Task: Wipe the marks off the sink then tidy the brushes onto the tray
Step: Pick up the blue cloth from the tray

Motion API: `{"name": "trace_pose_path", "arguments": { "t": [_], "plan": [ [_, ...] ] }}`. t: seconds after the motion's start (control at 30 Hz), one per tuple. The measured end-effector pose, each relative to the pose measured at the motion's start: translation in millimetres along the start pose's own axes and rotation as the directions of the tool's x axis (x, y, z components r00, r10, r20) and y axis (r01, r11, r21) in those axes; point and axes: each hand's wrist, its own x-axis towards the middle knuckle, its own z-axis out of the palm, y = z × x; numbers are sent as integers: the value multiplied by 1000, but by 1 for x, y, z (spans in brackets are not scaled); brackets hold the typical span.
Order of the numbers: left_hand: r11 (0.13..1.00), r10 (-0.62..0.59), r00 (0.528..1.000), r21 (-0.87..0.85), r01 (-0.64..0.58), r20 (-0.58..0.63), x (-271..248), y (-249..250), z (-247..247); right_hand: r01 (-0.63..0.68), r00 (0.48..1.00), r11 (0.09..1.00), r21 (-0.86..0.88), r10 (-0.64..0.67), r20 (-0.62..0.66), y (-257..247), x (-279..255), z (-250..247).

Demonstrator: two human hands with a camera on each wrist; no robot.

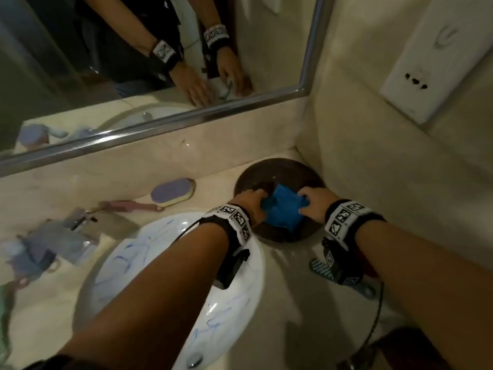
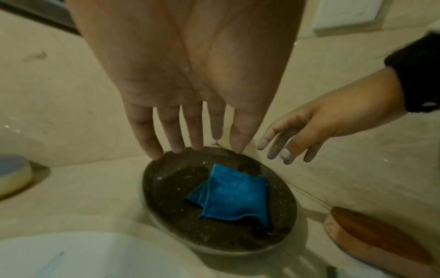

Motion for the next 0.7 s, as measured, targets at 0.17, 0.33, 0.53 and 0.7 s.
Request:
{"name": "trace_pose_path", "arguments": {
  "t": [0.17, 0.33, 0.53, 0.7],
  "plan": [
    [995, -81, 996, -58, 82, 24, 38, 3, 24, -46, 999, 999, 17, 45, 29, 16, 35, 20],
    [989, -127, 991, -73, 129, 37, 61, 1, 52, -79, 997, 997, 24, 79, 11, 33, 59, 36],
    [992, -122, 992, -39, 120, -44, 71, 3, 65, -91, 996, 996, 9, 91, -3, 36, 73, 46],
    [994, -108, 994, -12, 108, -22, 72, 4, 64, -19, 999, 1000, 0, 19, -29, 36, 69, 50]
  ]
}}
